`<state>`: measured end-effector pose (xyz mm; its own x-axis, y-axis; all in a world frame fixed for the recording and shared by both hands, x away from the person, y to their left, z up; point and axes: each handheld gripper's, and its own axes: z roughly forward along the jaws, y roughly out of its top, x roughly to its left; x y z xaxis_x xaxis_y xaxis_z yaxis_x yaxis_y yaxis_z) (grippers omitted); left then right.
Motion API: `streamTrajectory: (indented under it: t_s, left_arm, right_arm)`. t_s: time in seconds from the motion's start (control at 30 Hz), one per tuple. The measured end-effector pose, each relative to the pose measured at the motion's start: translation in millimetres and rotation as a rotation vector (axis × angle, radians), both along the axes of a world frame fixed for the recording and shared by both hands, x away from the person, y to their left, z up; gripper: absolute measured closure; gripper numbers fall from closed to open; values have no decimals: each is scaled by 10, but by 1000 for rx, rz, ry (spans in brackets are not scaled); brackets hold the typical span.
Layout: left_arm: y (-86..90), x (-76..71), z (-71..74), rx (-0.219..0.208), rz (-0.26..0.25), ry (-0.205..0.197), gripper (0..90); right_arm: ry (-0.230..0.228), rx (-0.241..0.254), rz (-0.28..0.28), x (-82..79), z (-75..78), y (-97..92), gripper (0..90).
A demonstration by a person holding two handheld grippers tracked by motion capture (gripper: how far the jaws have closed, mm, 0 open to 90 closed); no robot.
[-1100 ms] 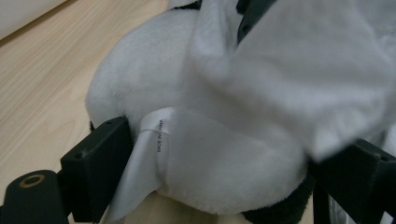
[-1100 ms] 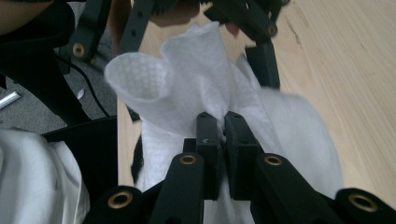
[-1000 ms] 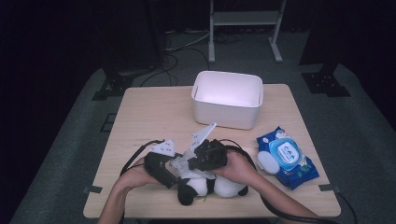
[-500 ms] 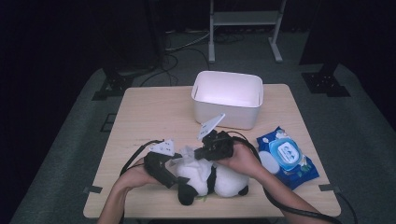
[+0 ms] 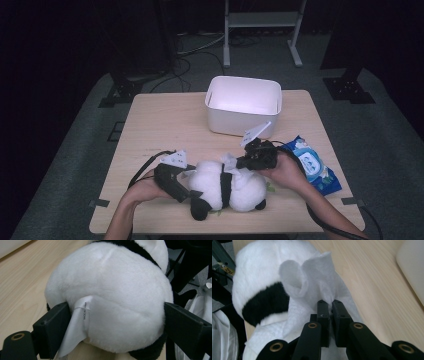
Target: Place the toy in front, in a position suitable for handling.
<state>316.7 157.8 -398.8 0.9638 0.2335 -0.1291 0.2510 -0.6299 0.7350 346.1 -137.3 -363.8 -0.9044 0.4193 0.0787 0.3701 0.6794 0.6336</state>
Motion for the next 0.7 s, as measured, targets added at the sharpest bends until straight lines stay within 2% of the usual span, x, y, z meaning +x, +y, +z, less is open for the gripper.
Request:
streamTrajectory:
  t_s: [0.3, 0.53, 0.7]
  left_arm:
    - [-13, -13, 3, -3, 3, -2, 100]
    - [-14, -18, 8, 6, -3, -8, 100]
    - [-17, -20, 9, 5, 0, -6, 100]
  right_arm:
    - [9, 29, -61, -91, -59, -381, 844]
    - [25, 58, -111, -154, -174, -654, 844]
    - [49, 72, -137, -191, -272, -782, 843]
